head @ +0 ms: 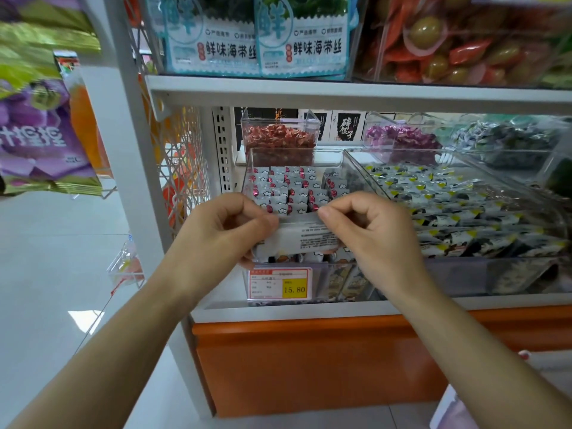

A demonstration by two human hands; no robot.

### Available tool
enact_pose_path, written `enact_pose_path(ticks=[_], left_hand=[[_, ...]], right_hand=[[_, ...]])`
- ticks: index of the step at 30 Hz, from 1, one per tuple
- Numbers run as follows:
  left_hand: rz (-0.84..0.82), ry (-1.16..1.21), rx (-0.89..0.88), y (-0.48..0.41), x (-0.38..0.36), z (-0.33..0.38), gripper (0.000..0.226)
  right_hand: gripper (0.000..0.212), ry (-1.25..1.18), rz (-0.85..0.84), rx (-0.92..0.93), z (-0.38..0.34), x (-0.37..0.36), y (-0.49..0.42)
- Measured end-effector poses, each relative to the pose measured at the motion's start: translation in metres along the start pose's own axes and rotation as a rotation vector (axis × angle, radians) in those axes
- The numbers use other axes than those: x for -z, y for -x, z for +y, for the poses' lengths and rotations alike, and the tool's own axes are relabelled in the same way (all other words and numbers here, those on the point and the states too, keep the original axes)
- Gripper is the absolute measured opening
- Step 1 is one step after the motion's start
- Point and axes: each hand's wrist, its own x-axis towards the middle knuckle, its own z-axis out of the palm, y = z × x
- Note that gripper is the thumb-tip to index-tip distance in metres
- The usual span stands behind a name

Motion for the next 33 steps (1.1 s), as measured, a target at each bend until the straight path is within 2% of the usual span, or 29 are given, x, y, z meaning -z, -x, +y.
enact_pose_path(ticks=[6,10,13,14,16,18,19,20,22,24,27,33], left_hand=[[0.033,0.008,-0.011,-0.004,0.001,-0.003,0.018],[-0.004,0.004,-0.005,-0.003,0.001,-0.005,0.021],[-0.075,-0.169,-0.043,-0.002,0.001,-0.006,0.050],[-0.068,-0.221,-0.066,-0.001,0.000,-0.007,0.053],[-0.011,-0.234,-0.112,-0.001,-0.001,-0.008,0.036],[0.068,-0.246,-0.166,-0.001,-0.002,-0.008,0.013],[0.095,-0.291,-0.191,-0.001,-0.002,-0.009,0.013],[0.111,-0.366,-0.221,-0.001,-0.002,-0.011,0.022],[0.128,-0.641,-0.293,-0.003,-0.001,-0.016,0.054],[0.091,-0.899,-0.289,-0.003,0.001,-0.018,0.073],[-0.064,-1.065,-0.234,-0.002,0.004,-0.026,0.081],[-0.154,-1.049,-0.204,-0.004,0.005,-0.035,0.084]], right_hand=[[0.011,-0.012,-0.026,0.011,0.000,-0.001,0.001],[0.013,-0.060,0.004,-0.058,0.004,-0.001,-0.001],[0.011,-0.210,0.036,-0.164,0.006,0.001,-0.003],[0.010,-0.282,0.021,-0.187,0.006,0.002,-0.004],[0.021,-0.409,-0.062,-0.207,0.005,0.004,-0.005],[0.038,-0.394,-0.124,-0.170,0.005,0.004,-0.005],[0.039,-0.367,-0.119,-0.145,0.006,0.003,-0.005],[0.038,-0.361,-0.085,-0.132,0.007,0.002,-0.005],[0.031,-0.417,0.019,-0.164,0.010,0.001,-0.007],[0.026,-0.442,0.079,-0.217,0.014,0.003,-0.010],[0.017,-0.296,0.034,-0.245,0.020,0.003,-0.012],[0.027,0.076,-0.044,-0.080,0.016,-0.004,-0.017]])
